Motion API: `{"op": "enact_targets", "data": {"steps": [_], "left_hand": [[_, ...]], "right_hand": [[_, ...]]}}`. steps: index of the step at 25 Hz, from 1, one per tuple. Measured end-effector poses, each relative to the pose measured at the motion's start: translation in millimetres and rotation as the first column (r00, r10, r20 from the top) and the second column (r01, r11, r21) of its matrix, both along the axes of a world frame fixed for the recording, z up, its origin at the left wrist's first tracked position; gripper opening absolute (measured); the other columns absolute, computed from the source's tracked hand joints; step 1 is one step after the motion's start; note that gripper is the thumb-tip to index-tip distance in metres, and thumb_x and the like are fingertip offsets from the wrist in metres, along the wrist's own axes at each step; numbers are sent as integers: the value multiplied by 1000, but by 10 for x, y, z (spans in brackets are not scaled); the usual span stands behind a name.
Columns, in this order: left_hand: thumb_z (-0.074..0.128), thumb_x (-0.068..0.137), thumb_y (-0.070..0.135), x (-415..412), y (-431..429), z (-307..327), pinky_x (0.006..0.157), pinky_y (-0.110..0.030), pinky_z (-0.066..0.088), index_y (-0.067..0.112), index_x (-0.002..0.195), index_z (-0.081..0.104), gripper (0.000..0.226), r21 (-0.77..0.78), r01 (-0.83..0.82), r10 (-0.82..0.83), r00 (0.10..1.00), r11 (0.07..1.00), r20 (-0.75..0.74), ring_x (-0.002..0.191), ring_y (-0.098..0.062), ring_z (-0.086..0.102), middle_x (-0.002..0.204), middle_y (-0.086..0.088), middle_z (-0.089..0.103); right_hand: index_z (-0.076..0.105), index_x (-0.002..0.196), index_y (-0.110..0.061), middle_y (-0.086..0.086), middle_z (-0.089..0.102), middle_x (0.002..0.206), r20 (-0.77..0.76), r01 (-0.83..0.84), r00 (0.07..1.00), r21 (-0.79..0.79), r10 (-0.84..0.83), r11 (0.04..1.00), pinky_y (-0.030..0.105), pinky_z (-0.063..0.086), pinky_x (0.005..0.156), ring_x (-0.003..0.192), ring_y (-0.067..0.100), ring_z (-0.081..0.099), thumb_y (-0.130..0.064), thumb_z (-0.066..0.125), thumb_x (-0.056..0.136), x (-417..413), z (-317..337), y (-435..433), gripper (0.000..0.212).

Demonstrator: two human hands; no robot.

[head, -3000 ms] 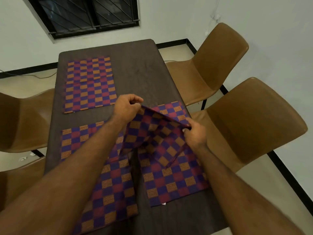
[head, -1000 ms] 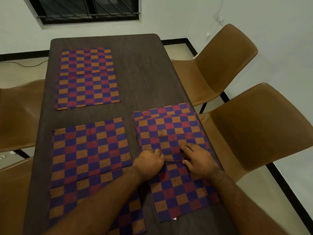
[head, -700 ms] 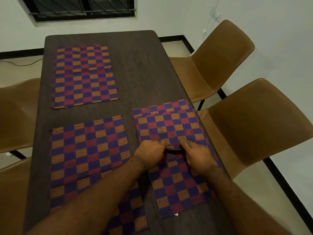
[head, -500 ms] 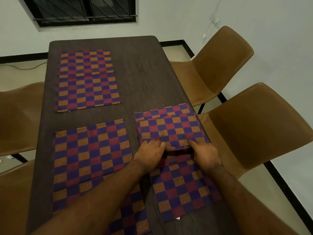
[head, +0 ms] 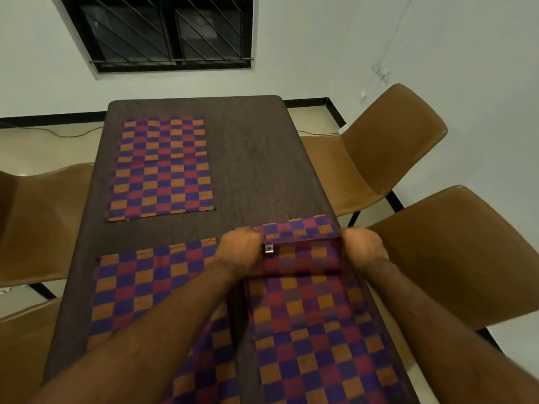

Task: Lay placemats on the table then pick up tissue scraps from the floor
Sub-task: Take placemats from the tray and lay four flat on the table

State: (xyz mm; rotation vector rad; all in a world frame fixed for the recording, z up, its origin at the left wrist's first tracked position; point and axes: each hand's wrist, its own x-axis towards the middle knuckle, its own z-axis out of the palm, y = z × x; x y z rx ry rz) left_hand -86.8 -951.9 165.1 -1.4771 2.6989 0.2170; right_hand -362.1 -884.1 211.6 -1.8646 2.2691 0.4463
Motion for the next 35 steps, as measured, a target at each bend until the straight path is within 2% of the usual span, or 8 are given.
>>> {"op": "enact_targets", "data": {"steps": [10, 13, 16, 17, 23, 27, 31, 35], "left_hand": [[67, 94, 21, -231, -1632, 547, 80, -36, 62, 13, 101, 77, 15, 194, -454, 469, 883, 869, -32, 92, -24, 72, 98, -5, 74], [63, 97, 20, -294, -2338, 990, 89, -38, 60, 11, 109, 77, 20, 239, -546, 595, 755, 803, -275, 104, -27, 71, 108, -8, 74], [56, 102, 22, -272, -2922, 1604, 82, -34, 57, 10, 113, 75, 24, 235, -568, 589, 591, 789, -550, 104, -30, 70, 106, -9, 73], [59, 99, 21, -242, -3060, 1828, 81, -34, 57, 10, 115, 75, 25, 332, -533, 591, 443, 778, -674, 105, -29, 71, 110, -9, 74], [61, 99, 15, -144, -3208, 2502, 77, -22, 61, 19, 113, 77, 22, 110, -407, 221, 237, 907, -946, 91, -1, 72, 106, 2, 75], [57, 101, 12, -26, -2931, 2045, 111, -29, 48, 16, 126, 72, 29, 91, -359, 218, 331, 929, -918, 133, -10, 55, 139, -2, 64], [62, 100, 10, 87, -2456, 999, 118, -32, 39, 13, 131, 70, 32, 232, -451, 432, 413, 862, -802, 139, -14, 50, 147, -2, 59], [57, 102, 4, 250, -1994, -42, 125, -33, 23, 3, 142, 58, 40, 432, -426, 607, 574, 795, -550, 149, -23, 38, 159, -10, 46]], "right_hand": [[70, 100, -8, 16, 70, 95, 122, 7, 992, -209, 19, 978, 38, 54, 71, 91, 38, 68, -6, 60, 87, -106, 185, -1712, 17], [66, 90, -7, 18, 67, 89, 173, 6, 982, -399, 69, 917, 38, 51, 70, 88, 39, 65, -1, 58, 82, -141, 608, -2408, 13], [62, 93, -3, 21, 63, 94, 193, -19, 964, -634, 182, 773, 37, 45, 70, 92, 41, 61, 2, 48, 79, -176, 1174, -3078, 22], [63, 102, -2, 23, 63, 101, 179, -24, 960, -711, 214, 703, 38, 46, 74, 97, 41, 60, 0, 45, 80, -205, 1385, -3273, 29], [61, 128, -7, 13, 66, 120, 117, -29, 884, -953, 453, 302, 14, 39, 96, 112, 24, 60, -9, 40, 91, -361, 2017, -3644, 43], [58, 133, -1, 16, 64, 128, 194, -35, 846, -910, 497, 414, 28, 42, 109, 120, 28, 59, -5, 47, 91, -346, 1327, -3337, 44], [56, 129, -7, 12, 62, 124, 286, -102, 804, -797, 521, 596, 27, 42, 103, 113, 27, 58, -1, 56, 84, -246, 360, -2823, 46], [48, 143, -10, 10, 52, 144, 405, -204, 808, -490, 429, 847, 29, 31, 115, 134, 25, 46, -8, 61, 86, -224, -469, -2396, 58]]}}
